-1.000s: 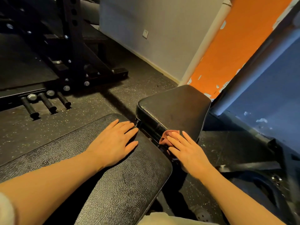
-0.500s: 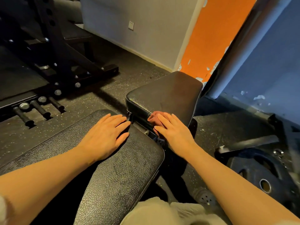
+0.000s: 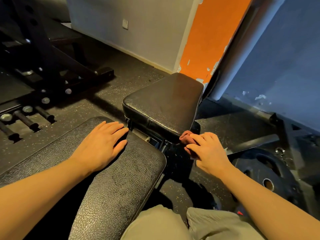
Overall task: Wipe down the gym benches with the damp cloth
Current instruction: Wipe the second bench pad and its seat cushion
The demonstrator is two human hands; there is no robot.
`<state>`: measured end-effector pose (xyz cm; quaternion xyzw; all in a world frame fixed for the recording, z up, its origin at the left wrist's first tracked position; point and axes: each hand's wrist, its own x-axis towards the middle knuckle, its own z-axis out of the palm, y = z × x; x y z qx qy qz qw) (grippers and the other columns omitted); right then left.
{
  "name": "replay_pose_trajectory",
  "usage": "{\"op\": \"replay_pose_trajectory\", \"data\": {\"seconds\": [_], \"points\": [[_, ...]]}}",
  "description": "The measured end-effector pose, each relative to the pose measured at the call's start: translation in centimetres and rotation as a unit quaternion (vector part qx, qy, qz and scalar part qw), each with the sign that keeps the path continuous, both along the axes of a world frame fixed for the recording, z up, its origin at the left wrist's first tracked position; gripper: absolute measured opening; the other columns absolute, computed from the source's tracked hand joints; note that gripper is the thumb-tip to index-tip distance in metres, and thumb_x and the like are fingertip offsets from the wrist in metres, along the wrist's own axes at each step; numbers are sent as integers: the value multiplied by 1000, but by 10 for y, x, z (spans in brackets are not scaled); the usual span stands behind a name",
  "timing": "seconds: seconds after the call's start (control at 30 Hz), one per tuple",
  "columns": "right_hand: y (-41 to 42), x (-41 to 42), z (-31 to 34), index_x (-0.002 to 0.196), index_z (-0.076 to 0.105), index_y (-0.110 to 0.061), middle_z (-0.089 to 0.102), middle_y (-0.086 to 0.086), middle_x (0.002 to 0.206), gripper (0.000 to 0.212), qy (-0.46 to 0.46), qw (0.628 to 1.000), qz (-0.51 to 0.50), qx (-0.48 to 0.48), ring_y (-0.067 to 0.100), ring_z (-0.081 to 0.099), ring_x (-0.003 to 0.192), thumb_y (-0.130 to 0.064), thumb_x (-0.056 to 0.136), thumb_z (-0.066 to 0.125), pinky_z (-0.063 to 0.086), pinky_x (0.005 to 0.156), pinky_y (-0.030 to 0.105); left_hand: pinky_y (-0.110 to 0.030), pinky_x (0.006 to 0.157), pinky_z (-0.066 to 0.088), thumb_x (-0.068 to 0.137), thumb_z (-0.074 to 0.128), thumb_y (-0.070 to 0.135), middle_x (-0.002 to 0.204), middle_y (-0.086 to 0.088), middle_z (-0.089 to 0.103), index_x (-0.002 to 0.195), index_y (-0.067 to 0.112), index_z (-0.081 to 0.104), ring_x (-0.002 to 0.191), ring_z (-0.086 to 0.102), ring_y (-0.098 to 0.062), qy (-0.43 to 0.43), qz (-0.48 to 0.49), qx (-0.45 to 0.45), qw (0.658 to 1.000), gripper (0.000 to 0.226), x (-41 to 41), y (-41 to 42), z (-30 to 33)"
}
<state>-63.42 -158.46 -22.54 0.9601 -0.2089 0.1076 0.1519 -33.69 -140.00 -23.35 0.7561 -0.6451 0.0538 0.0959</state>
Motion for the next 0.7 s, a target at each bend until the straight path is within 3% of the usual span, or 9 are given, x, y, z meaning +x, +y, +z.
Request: {"op": "replay_pose_trajectory", "data": {"seconds": [0.03,0.1,0.2,0.33,0.4,0.47,0.53,0.6,0.7], "points": [[1,-5,-1,88,73,-19,68,6,104,22,-32,999,1,-4,29,61,81,-21,66,70,40,82,39,-40,113,27,93,21,53,137,-2,56,135,19,55,132,47,-20,-2,0,-2,1000,64,0,0,0],[5,-4,2,93,72,-17,67,7,110,20,-98,995,-3,-6,31,61,83,-19,82,55,40,79,40,-40,112,28,93,22,52,135,-3,57,134,18,56,130,49,-21,-7,0,-6,1000,63,-1,0,0],[10,25,9,112,67,-16,60,11,125,33,-141,989,-35,2,33,58,98,-18,80,62,45,84,45,-40,111,28,94,23,52,135,-3,58,133,18,57,129,50,-21,-6,1,-2,1000,62,-1,0,1],[15,67,0,138,46,-23,42,12,146,75,-46,986,-122,106,35,47,123,-32,71,80,36,103,54,-41,111,29,94,22,51,136,-3,57,134,18,56,129,49,-21,0,-1,3,1000,62,-3,1,4],[12,69,-5,143,38,-26,36,8,150,81,-24,980,-144,133,32,41,129,-33,74,79,29,109,56,-41,111,30,94,22,51,136,-3,57,134,17,56,129,49,-21,7,-2,5,1000,62,-3,1,5],[10,58,-4,140,42,-25,43,7,146,76,-26,984,-128,119,32,45,124,-25,74,78,35,105,54,-42,111,30,95,22,51,136,-3,57,134,17,56,129,50,-21,6,-3,12,1000,62,-4,1,6],[11,43,0,138,47,-22,50,8,137,67,-48,984,-120,125,34,51,114,-11,77,71,47,90,47,-43,110,31,95,23,50,134,-4,58,133,17,58,128,51,-22,3,-6,12,1000,61,-4,1,6],[10,26,4,138,46,-24,52,6,129,61,-47,975,-155,151,30,50,109,-7,82,61,51,82,42,-45,108,34,93,27,48,128,-5,63,127,16,63,124,55,-24,-14,-15,12,1000,59,-3,-2,7],[3,8,11,133,50,-24,55,8,122,48,-57,949,-255,178,30,53,106,-11,87,56,50,83,41,-48,106,37,90,46,41,110,-1,70,108,17,71,122,56,-25,-33,-27,12,999,39,-6,-15,17]]}}
